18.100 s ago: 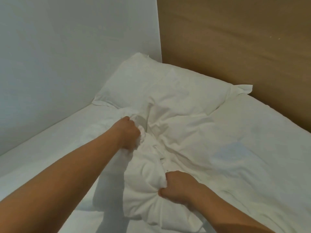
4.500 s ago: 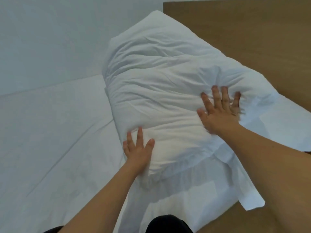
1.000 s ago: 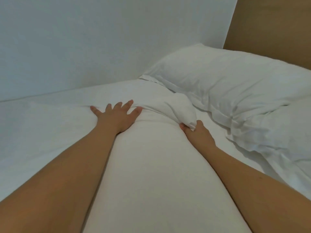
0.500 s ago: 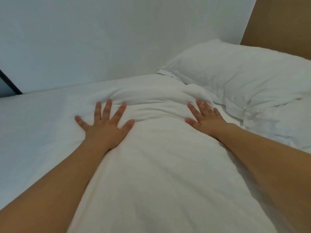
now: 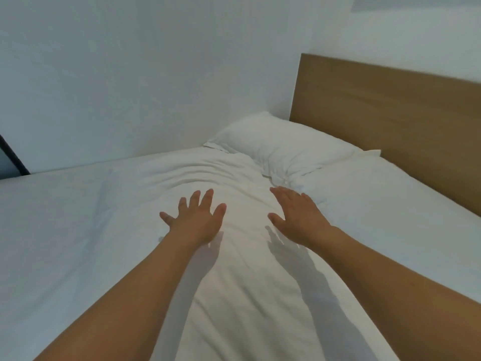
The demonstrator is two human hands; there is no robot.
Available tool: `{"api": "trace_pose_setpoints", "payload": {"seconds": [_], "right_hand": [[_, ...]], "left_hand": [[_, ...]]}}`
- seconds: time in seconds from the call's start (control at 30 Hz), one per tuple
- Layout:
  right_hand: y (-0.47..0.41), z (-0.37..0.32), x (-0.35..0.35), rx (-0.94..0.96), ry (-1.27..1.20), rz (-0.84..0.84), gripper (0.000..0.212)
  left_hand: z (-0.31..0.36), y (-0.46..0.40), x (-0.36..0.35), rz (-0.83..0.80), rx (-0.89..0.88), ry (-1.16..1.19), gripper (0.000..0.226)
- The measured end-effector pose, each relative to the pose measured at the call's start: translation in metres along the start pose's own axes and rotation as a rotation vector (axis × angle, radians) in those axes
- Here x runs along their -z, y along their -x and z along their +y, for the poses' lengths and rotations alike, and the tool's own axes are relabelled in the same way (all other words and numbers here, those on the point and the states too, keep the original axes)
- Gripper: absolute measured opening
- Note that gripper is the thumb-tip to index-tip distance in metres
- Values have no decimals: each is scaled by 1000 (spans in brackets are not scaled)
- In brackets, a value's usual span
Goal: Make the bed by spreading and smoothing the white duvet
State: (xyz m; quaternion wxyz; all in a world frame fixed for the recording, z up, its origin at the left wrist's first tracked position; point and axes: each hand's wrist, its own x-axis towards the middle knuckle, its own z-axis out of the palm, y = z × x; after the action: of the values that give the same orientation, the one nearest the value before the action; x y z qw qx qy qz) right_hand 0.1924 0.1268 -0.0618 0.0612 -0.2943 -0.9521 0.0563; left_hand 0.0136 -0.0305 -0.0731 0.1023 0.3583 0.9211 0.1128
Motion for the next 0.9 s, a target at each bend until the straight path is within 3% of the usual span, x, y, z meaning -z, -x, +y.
{"api": "trace_pose_setpoints", "payload": {"seconds": [0.2, 0.37, 0.47, 0.53, 0.67, 0.77, 0.9], "right_hand": [[91, 10, 32, -65, 26, 34, 67], [178, 35, 35, -88, 40, 78, 67], [225, 64, 37, -100, 84, 187, 67], [253, 88, 42, -174, 14, 229, 68], [293, 152, 56, -262, 2, 103, 70], [296, 218, 78, -370, 5, 118, 69], [285, 307, 70, -458, 57, 166, 68]], "left_hand": [[49, 87, 24, 66, -77, -50, 65], [92, 159, -3, 111, -101, -7, 65], [128, 201, -25, 202, -115, 121, 65], [158, 229, -41, 178, -115, 259, 65], [214, 255, -56, 68, -87, 334, 69], [267, 238, -42, 56, -32, 415, 67], [340, 200, -73, -15, 45, 756, 75]]}}
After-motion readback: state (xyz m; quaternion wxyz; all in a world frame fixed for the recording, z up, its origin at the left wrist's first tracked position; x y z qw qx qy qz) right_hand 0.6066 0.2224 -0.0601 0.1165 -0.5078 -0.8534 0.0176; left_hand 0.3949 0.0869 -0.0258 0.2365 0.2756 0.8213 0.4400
